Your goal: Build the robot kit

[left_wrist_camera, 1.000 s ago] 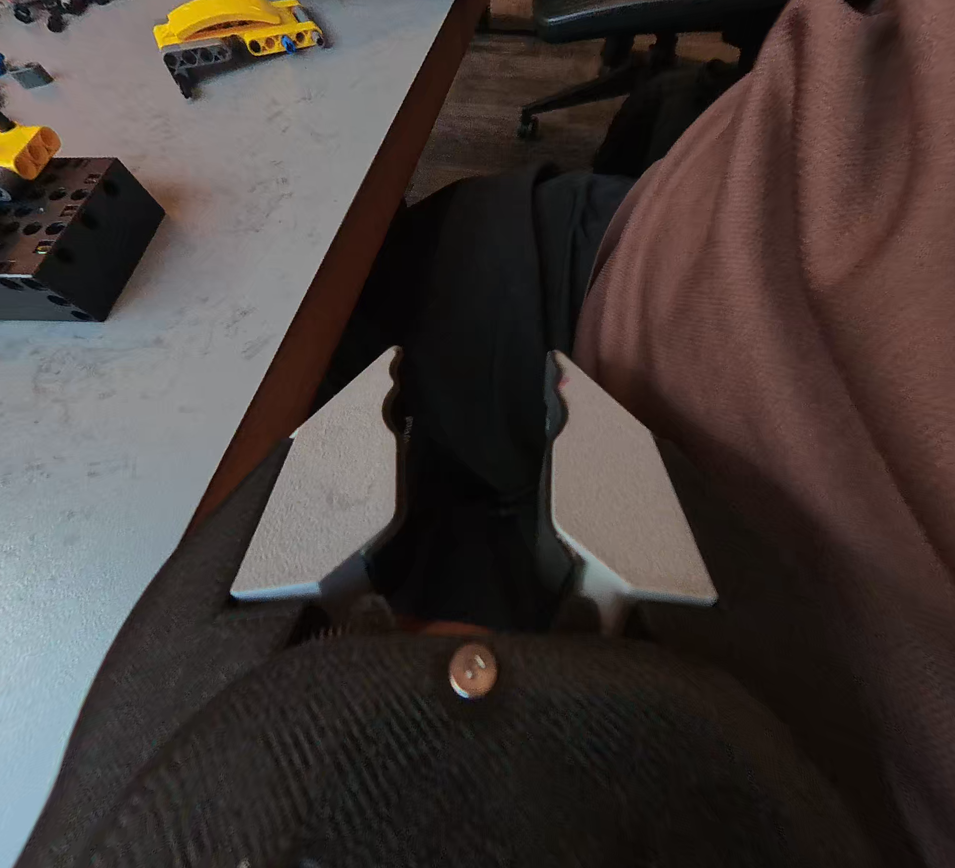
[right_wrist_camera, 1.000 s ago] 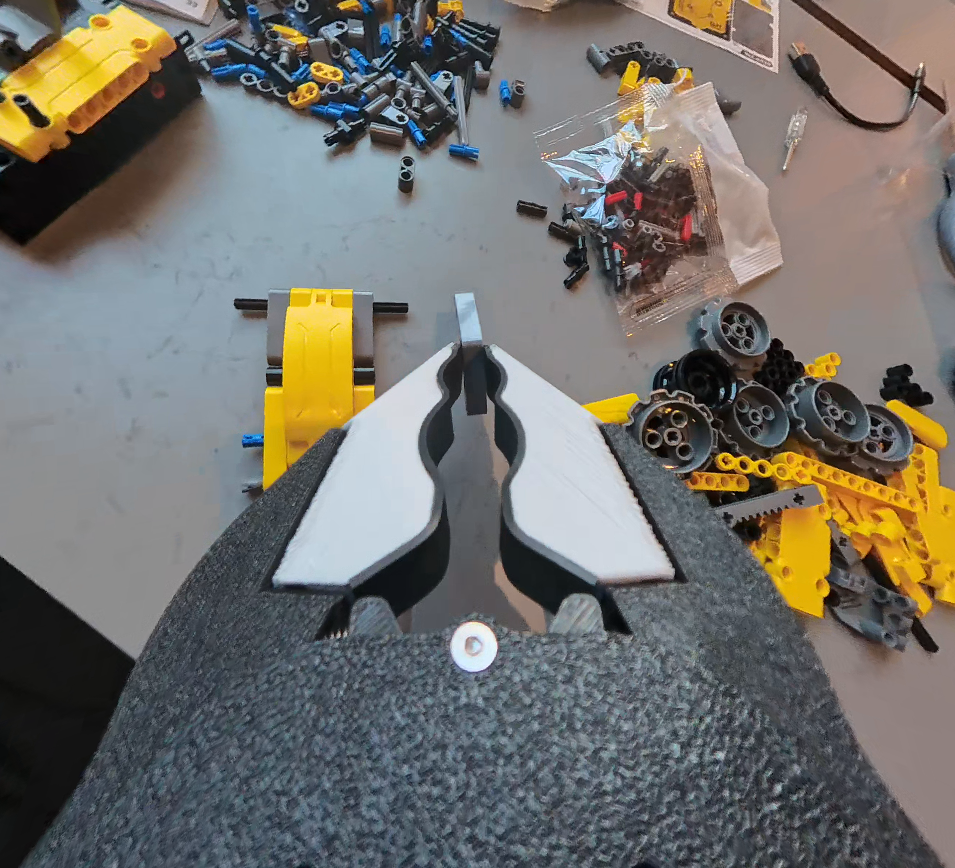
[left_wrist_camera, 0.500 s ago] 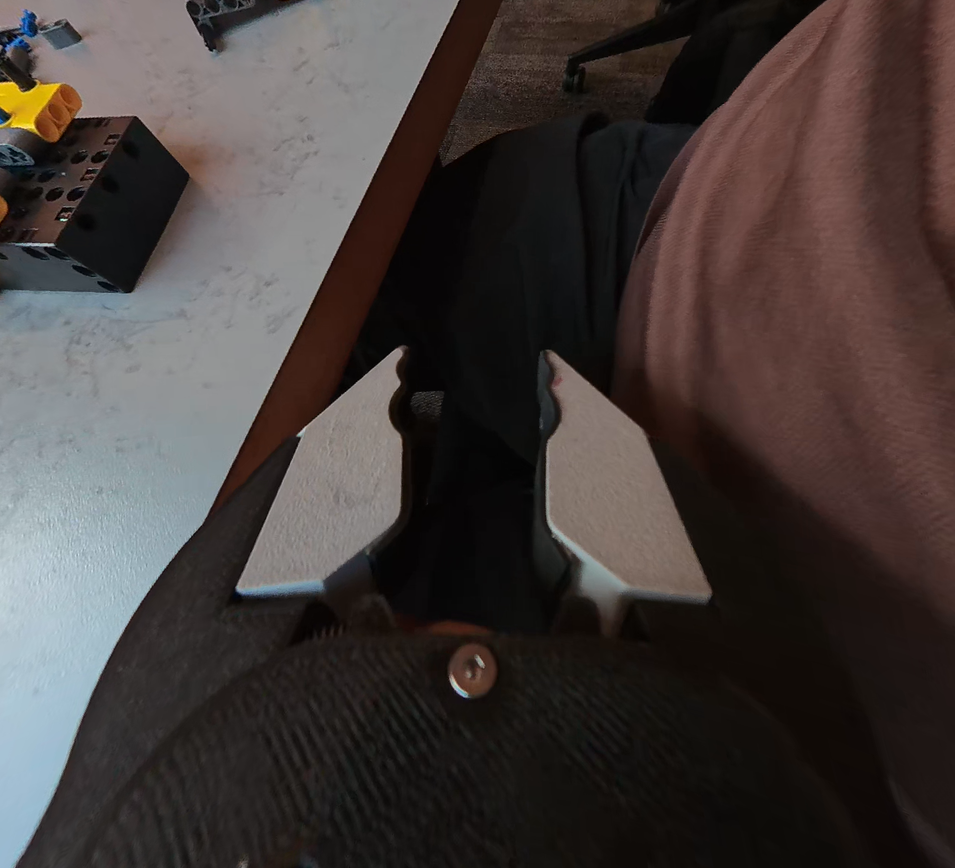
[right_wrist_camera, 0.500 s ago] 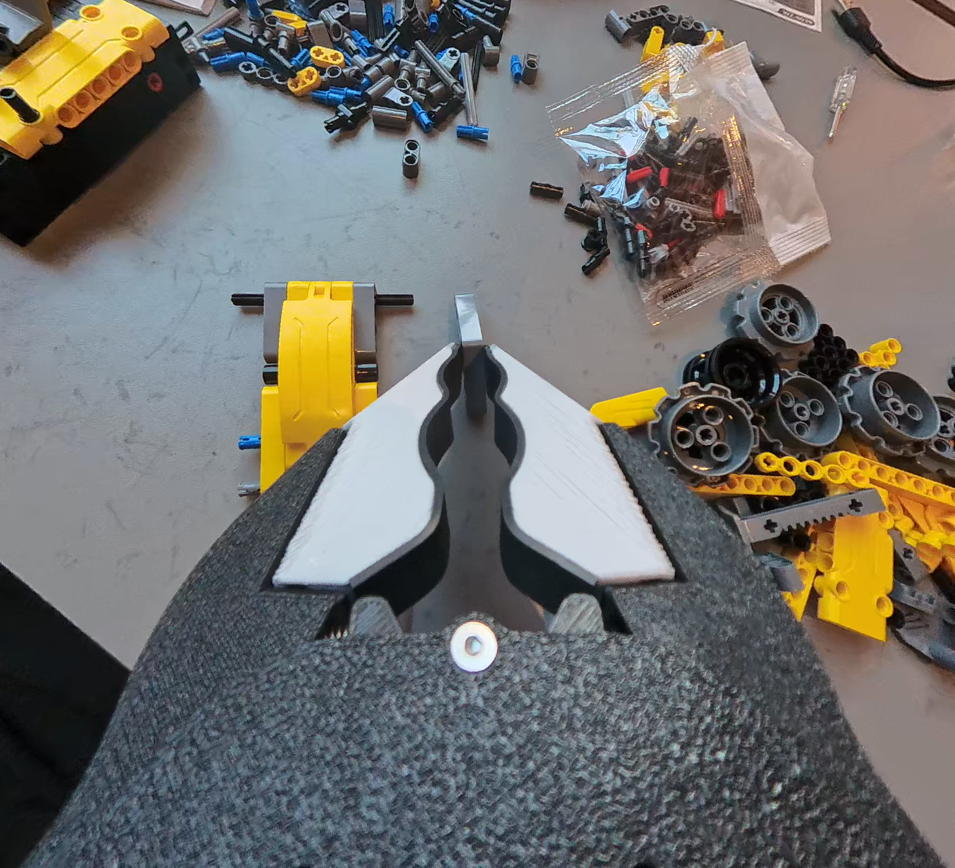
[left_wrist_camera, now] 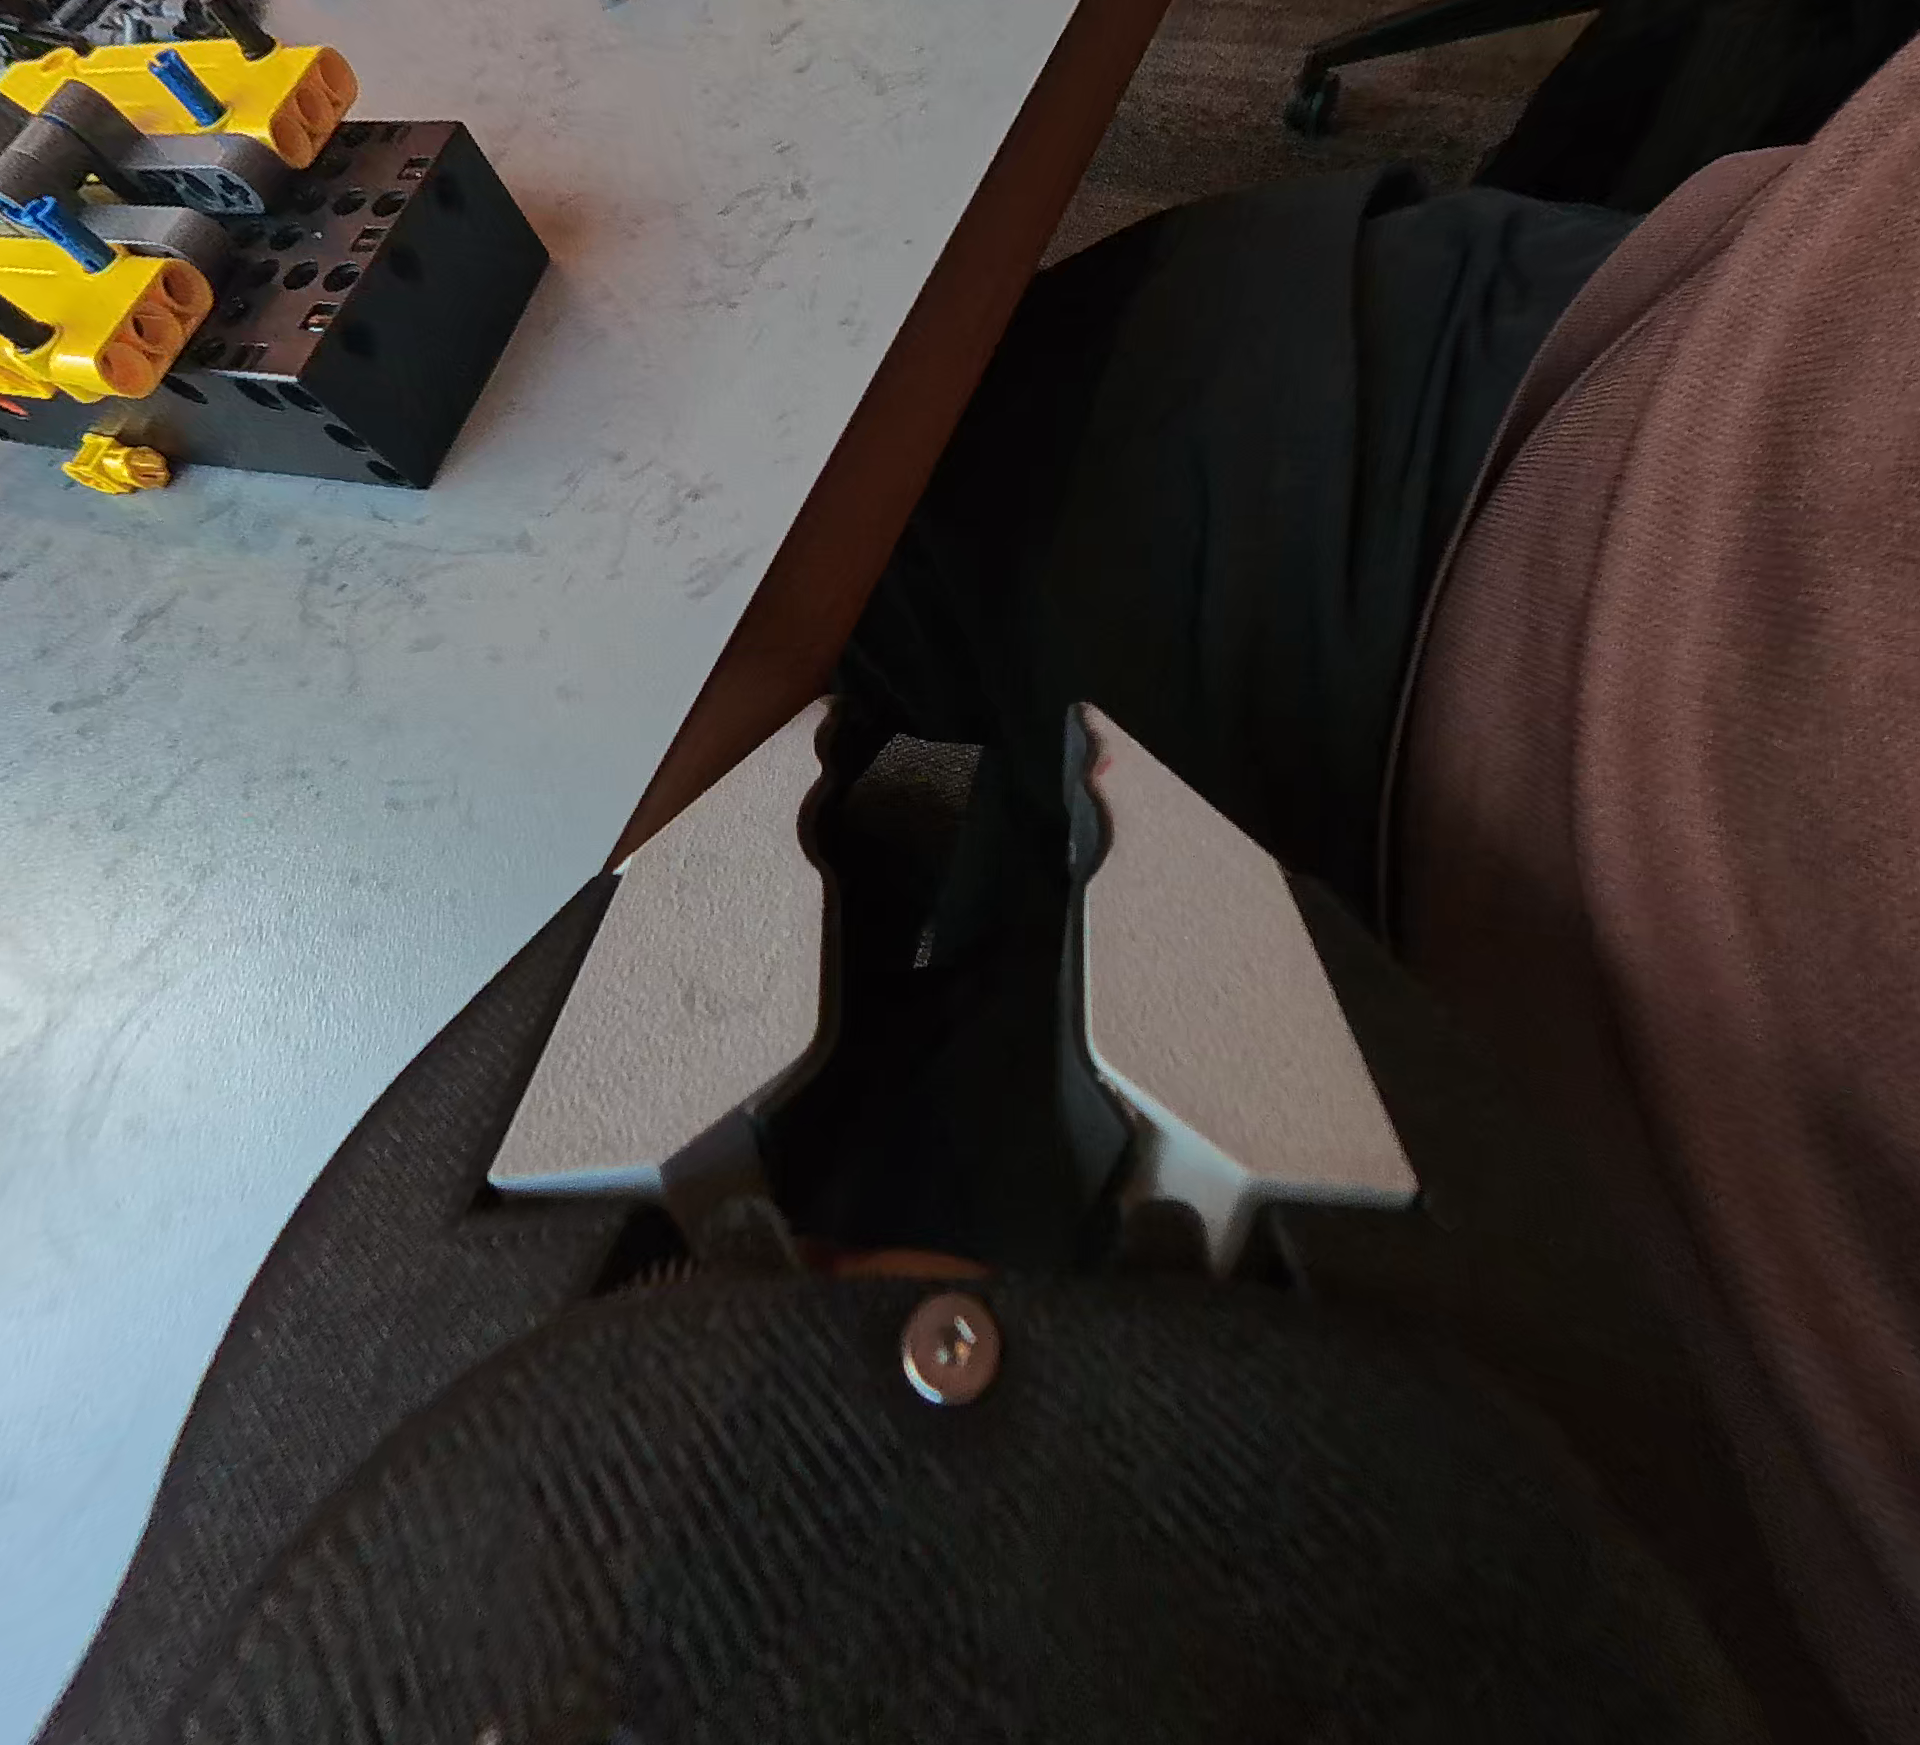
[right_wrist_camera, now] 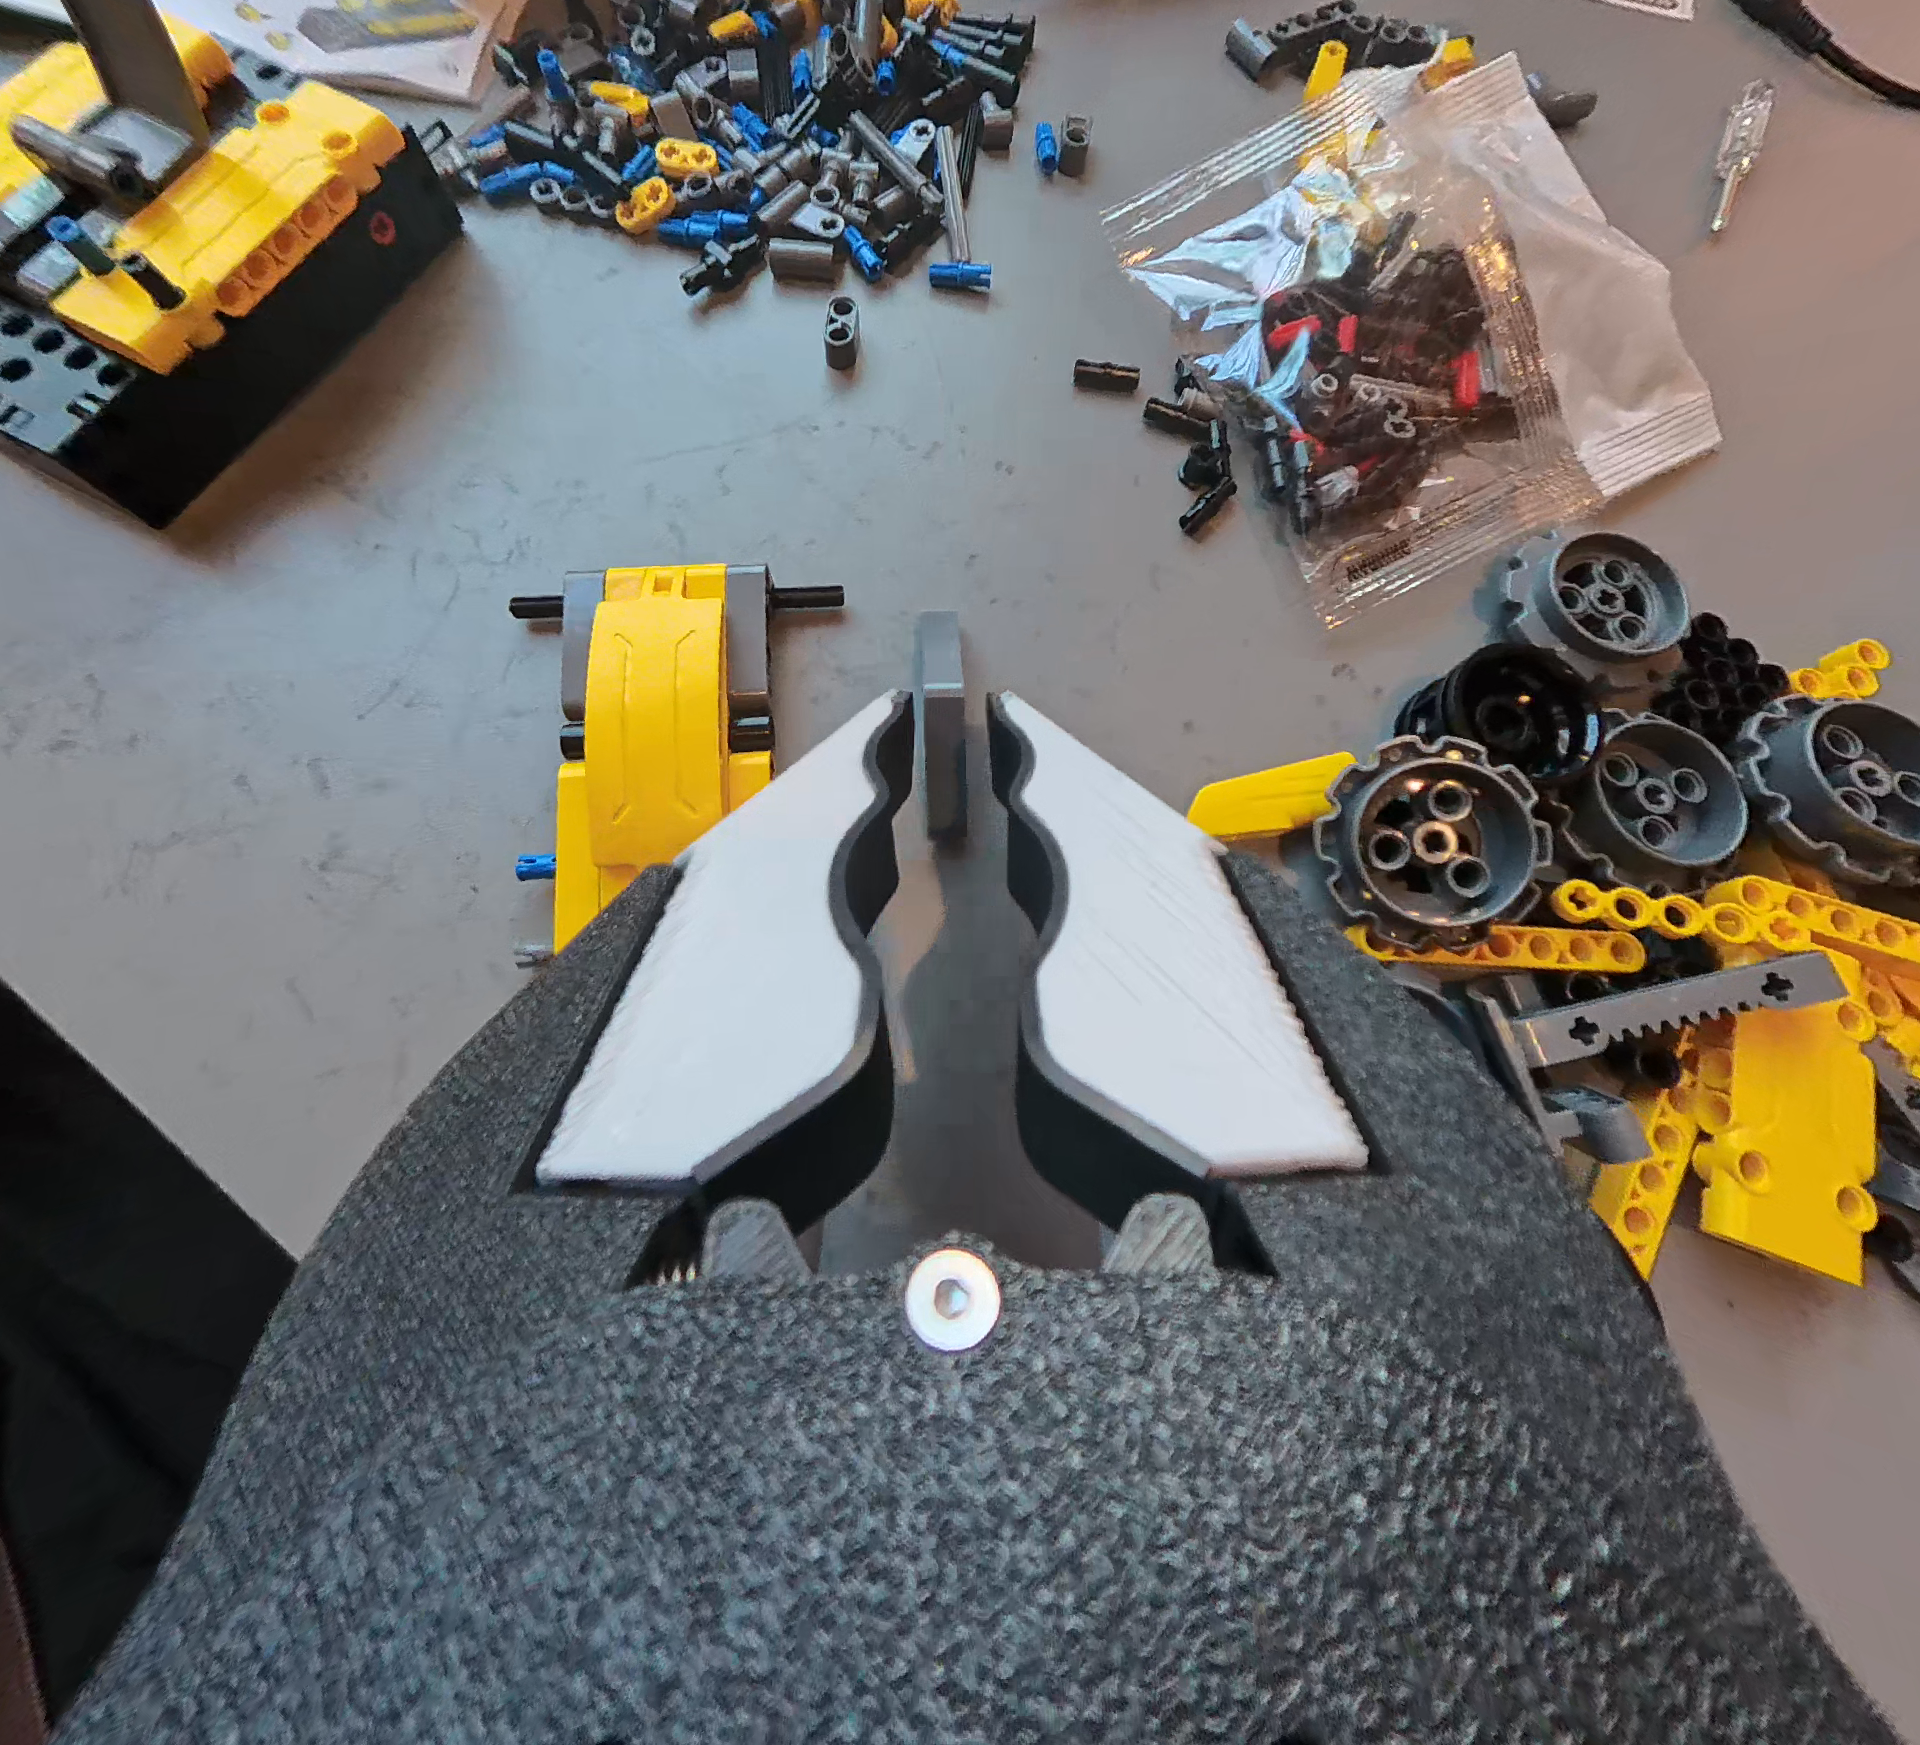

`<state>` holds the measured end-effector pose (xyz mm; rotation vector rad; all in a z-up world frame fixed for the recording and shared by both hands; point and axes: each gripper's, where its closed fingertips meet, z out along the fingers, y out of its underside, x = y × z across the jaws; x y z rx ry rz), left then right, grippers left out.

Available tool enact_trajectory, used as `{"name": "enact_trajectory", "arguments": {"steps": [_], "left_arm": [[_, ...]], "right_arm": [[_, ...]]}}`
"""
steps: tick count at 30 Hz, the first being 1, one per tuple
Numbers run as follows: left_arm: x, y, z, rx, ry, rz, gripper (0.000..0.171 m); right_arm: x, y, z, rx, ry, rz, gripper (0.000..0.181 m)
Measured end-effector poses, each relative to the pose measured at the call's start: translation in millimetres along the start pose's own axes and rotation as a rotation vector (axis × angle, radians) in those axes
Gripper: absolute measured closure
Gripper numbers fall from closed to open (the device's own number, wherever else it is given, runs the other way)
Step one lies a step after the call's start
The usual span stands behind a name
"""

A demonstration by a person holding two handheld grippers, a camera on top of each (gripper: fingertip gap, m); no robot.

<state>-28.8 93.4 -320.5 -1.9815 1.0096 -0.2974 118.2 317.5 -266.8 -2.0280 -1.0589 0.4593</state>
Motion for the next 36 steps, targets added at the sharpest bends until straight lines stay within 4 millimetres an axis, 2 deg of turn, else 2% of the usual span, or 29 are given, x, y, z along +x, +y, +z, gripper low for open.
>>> {"name": "enact_trajectory", "arguments": {"steps": [5,8,21,36], "left_arm": [[-2.8,-6.4,-5.0,0.040,-0.007,-0.006,0.136],[-4.8,-7.9,-7.8,0.054,-0.004,-0.027,0.138],[-0.3,-13.3,-9.6,0.073,-0.010,0.011,0.139],[-3.7,-13.7,-8.8,0.088,0.007,-0.024,0.139]], "right_arm": [[10.7,-19.7,-11.6,0.142,0.015,0.069,0.165],[11.3,-13.8,-5.5,0.102,-0.011,0.095,0.151],[10.2,-17.1,0.1,0.103,-0.014,0.057,0.155],[11.5,-16.1,4.4,0.085,-0.037,0.080,0.155]]}}
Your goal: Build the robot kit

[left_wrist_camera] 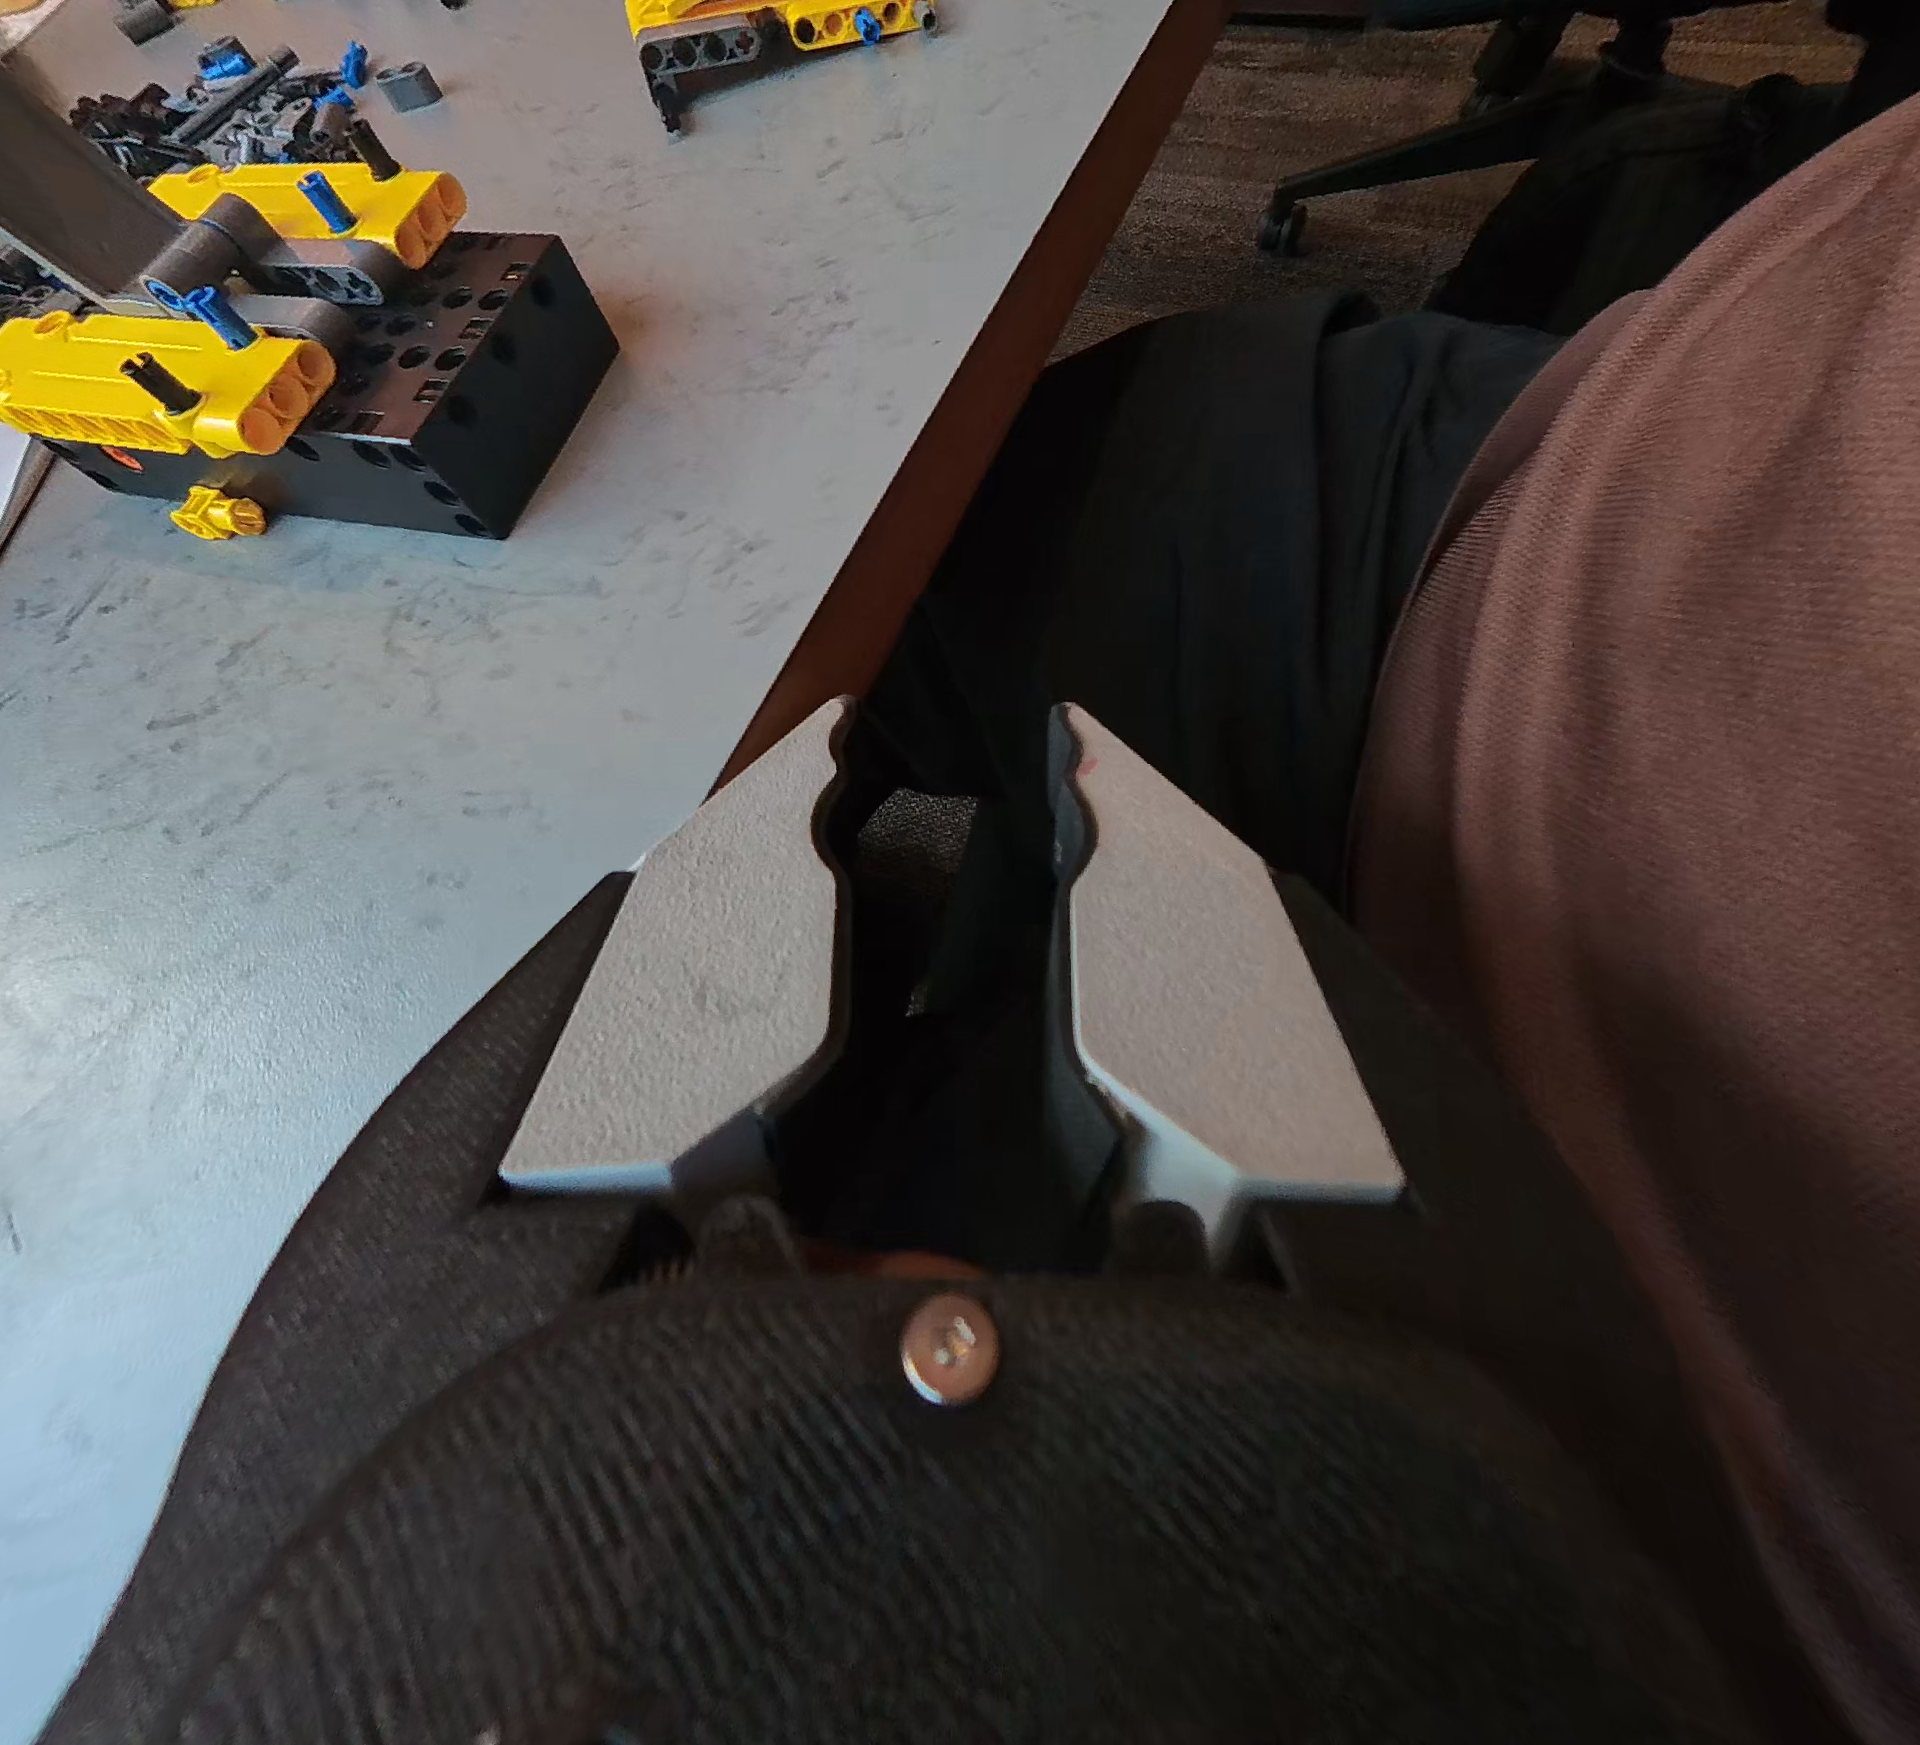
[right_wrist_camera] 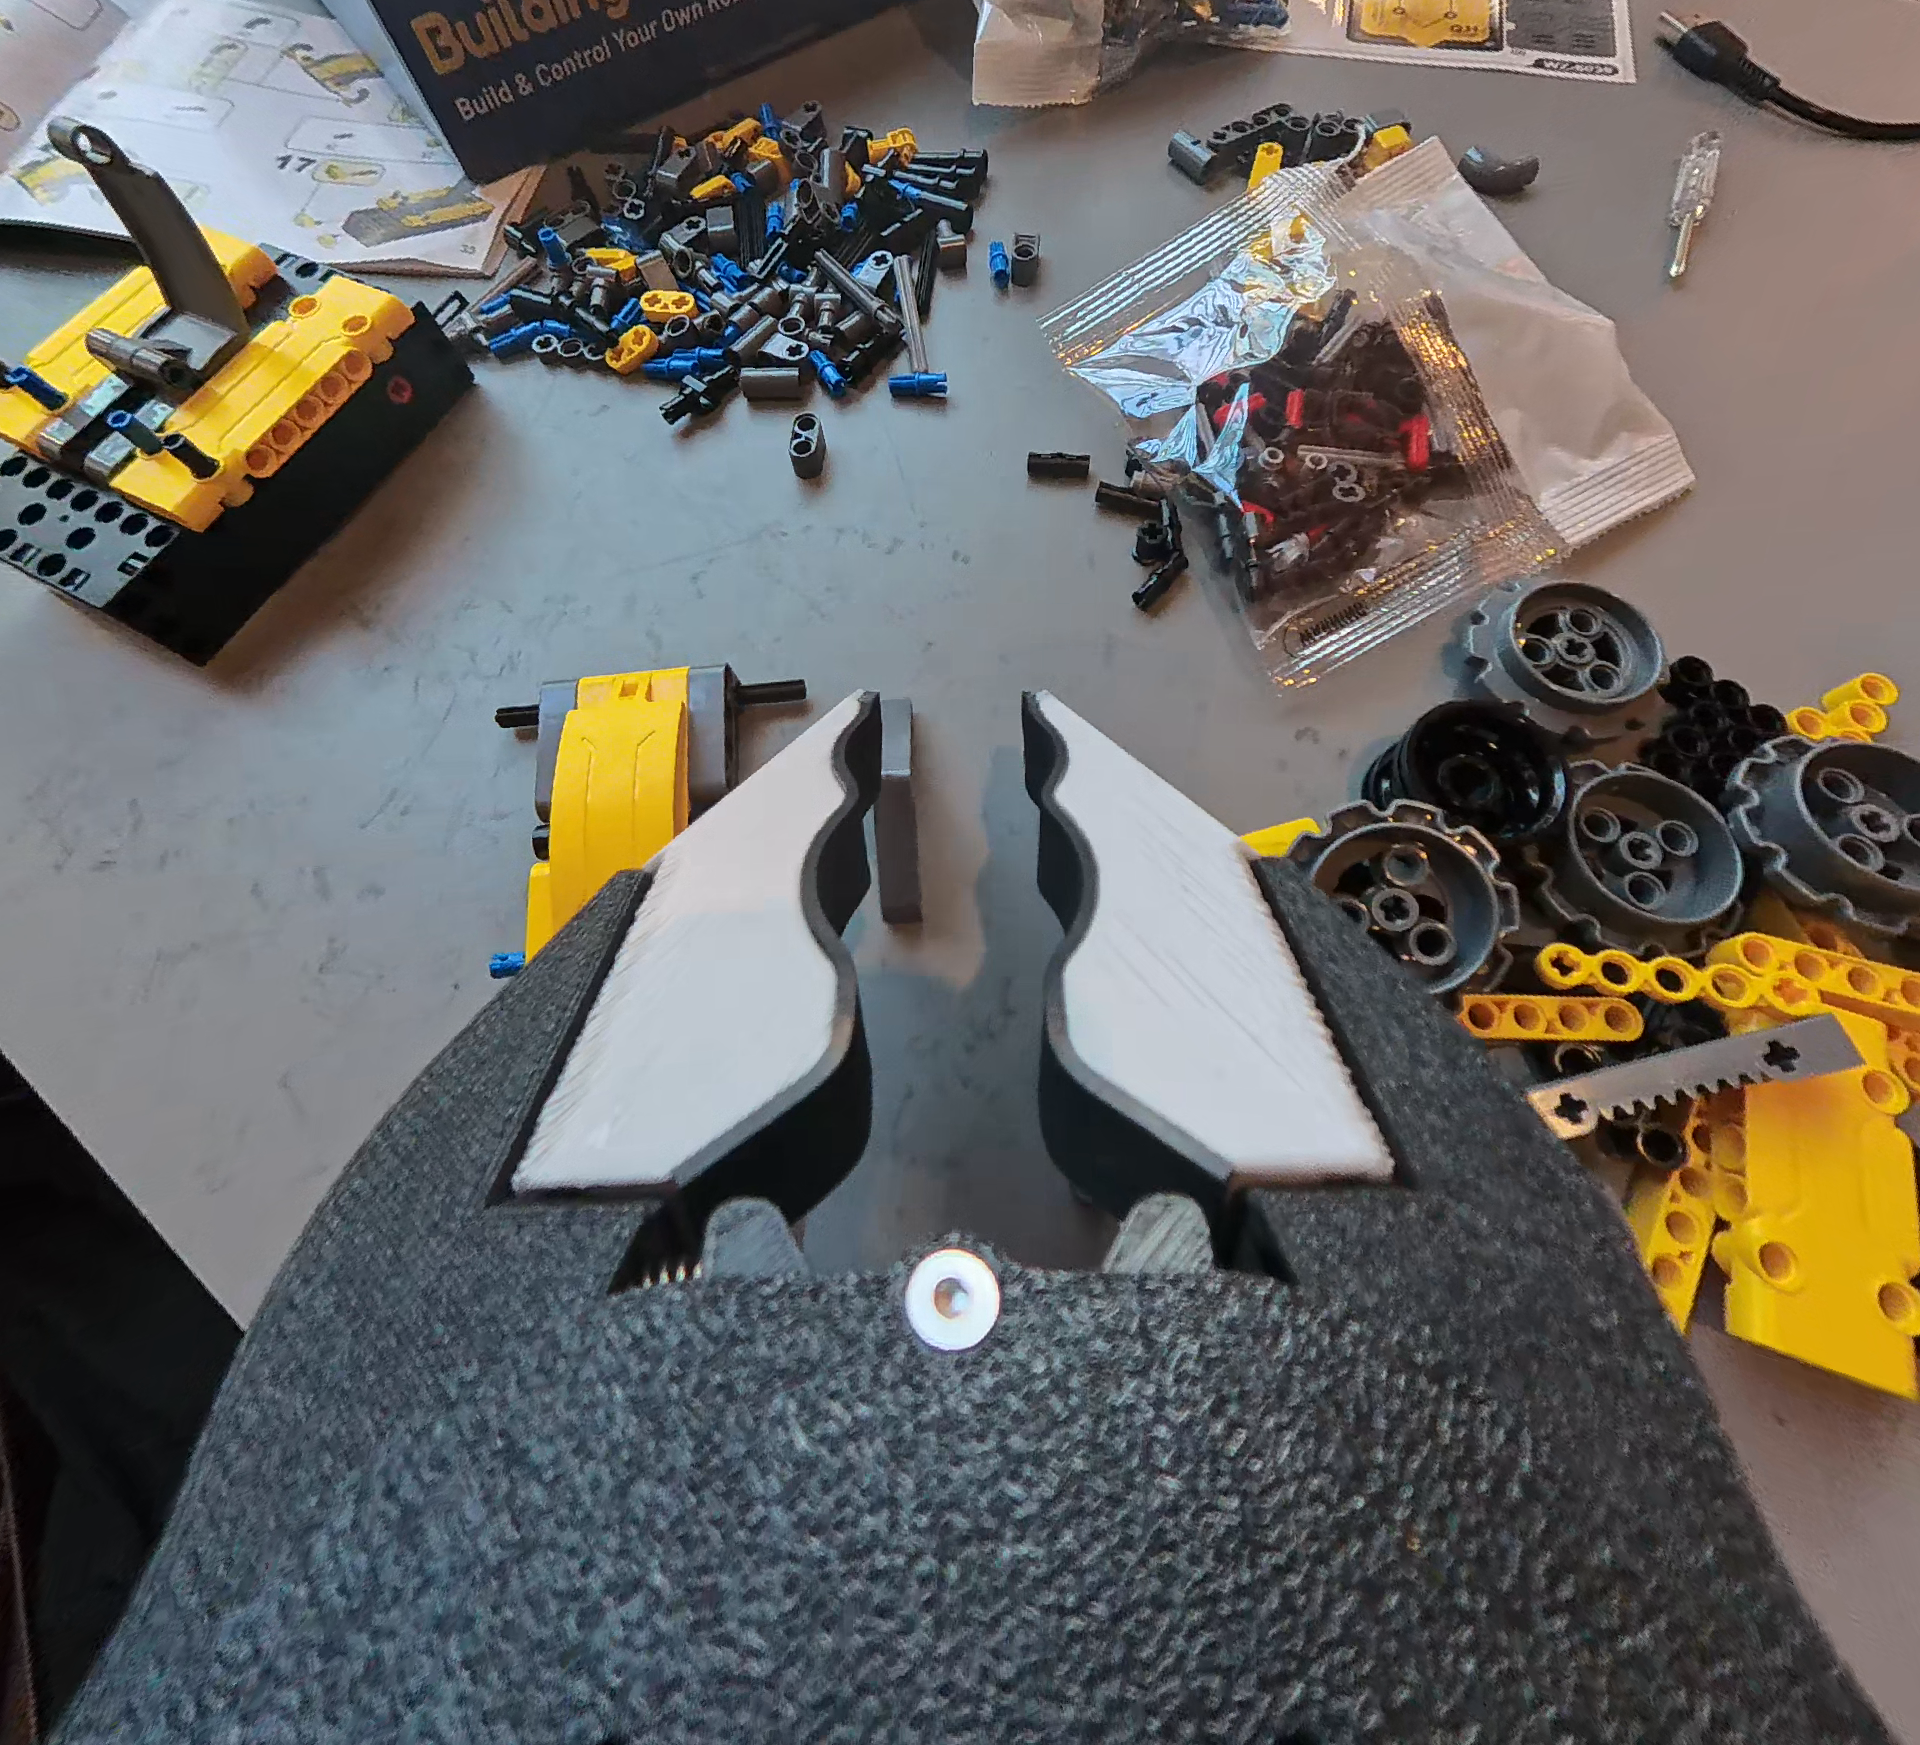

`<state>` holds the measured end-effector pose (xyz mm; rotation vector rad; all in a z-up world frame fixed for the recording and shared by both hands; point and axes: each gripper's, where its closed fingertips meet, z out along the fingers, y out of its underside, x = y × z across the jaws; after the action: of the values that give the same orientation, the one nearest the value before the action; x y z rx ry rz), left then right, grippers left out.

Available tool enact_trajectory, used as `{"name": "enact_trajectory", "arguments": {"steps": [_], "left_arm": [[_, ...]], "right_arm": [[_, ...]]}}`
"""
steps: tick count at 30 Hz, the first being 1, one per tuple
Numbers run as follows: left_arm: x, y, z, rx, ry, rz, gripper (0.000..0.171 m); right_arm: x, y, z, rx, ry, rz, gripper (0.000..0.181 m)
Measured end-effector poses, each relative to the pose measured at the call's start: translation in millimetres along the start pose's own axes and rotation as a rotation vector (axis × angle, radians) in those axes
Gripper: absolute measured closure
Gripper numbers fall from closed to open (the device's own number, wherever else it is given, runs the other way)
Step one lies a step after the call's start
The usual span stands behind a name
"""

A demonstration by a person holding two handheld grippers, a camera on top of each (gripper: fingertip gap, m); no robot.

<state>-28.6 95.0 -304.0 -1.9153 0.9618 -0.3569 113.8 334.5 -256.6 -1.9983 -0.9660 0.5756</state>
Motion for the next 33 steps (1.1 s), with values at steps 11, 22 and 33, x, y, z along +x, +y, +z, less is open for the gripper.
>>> {"name": "enact_trajectory", "arguments": {"steps": [11,22,33], "left_arm": [[-1.3,3.8,4.2,-0.011,0.001,0.019,0.140],[23.7,-60.5,-2.1,0.178,0.155,-0.095,0.129],[-10.6,-164.4,72.7,-0.056,0.392,0.475,0.121]], "right_arm": [[-4.0,-0.9,-1.8,0.013,-0.031,-0.007,0.152],[-5.0,-7.6,-34.0,-0.037,-0.098,-0.049,0.153],[-9.2,21.2,-6.3,-0.218,-0.108,-0.063,0.149]]}}
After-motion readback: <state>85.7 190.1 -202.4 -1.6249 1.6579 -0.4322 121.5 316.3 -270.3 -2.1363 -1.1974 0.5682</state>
